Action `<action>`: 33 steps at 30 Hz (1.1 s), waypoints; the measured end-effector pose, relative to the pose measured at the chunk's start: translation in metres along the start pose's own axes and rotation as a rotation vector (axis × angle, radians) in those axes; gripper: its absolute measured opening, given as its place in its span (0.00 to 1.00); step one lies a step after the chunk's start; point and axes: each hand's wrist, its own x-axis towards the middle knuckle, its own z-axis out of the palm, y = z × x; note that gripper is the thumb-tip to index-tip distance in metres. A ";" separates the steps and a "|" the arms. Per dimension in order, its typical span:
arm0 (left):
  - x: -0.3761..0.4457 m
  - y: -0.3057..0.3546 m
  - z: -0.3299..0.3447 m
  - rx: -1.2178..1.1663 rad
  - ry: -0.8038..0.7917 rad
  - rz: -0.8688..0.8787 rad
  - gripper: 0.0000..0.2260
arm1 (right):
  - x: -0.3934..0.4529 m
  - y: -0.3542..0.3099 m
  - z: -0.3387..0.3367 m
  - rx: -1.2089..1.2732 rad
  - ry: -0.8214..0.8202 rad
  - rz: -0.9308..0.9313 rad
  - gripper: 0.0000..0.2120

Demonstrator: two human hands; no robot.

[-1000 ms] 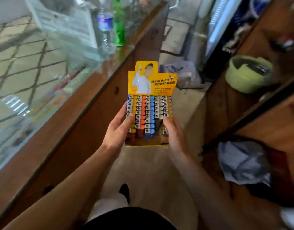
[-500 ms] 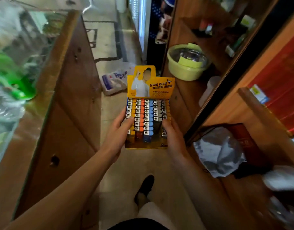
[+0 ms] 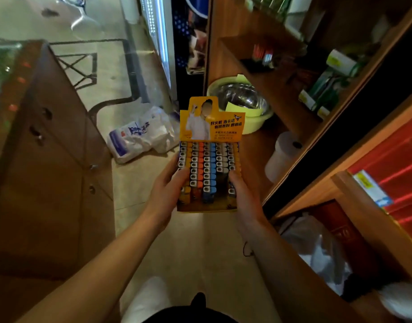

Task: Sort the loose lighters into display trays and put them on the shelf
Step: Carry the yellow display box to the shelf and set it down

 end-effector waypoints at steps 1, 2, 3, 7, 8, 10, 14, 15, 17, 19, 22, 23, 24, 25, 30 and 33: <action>0.017 0.003 0.002 0.010 -0.008 -0.003 0.17 | 0.015 -0.004 0.000 0.003 0.022 0.015 0.07; 0.035 0.005 0.004 0.020 -0.016 -0.005 0.17 | 0.032 -0.006 0.000 0.000 0.042 0.035 0.12; 0.052 0.009 0.005 0.026 -0.028 -0.004 0.17 | 0.049 -0.008 0.002 0.000 0.059 0.059 0.18; 0.127 0.019 0.003 0.045 -0.083 -0.007 0.17 | 0.129 -0.009 0.009 -0.025 0.207 0.058 0.37; 0.147 0.022 0.002 0.048 -0.094 -0.005 0.17 | 0.147 -0.009 0.011 -0.032 0.223 0.040 0.37; 0.188 0.027 -0.003 0.056 -0.112 -0.010 0.17 | 0.176 -0.022 0.023 -0.031 0.226 0.003 0.34; 0.271 0.041 -0.021 0.083 -0.183 -0.041 0.15 | 0.233 -0.055 0.063 -0.011 0.276 -0.023 0.31; 0.293 0.045 -0.027 0.089 -0.202 -0.054 0.15 | 0.248 -0.063 0.073 -0.007 0.299 -0.026 0.28; 0.335 0.056 -0.035 0.107 -0.243 -0.050 0.14 | 0.278 -0.077 0.089 0.008 0.332 -0.041 0.23; 0.373 0.064 -0.041 0.121 -0.275 -0.044 0.15 | 0.307 -0.087 0.100 0.006 0.344 -0.056 0.21; 0.427 0.068 -0.046 0.121 -0.282 -0.074 0.15 | 0.349 -0.099 0.113 0.030 0.362 -0.050 0.19; 0.445 0.068 -0.047 0.121 -0.281 -0.086 0.16 | 0.364 -0.103 0.116 0.031 0.359 -0.050 0.19; 0.463 0.069 -0.047 0.121 -0.286 -0.096 0.17 | 0.380 -0.105 0.119 0.046 0.349 -0.039 0.18; 0.481 0.070 -0.046 0.120 -0.290 -0.107 0.17 | 0.397 -0.105 0.120 0.076 0.340 -0.022 0.17; 0.564 0.074 -0.034 0.123 -0.316 -0.144 0.16 | 0.478 -0.113 0.123 0.175 0.383 -0.001 0.14; 0.613 0.070 -0.027 0.113 -0.330 -0.165 0.15 | 0.526 -0.121 0.122 0.180 0.394 -0.013 0.13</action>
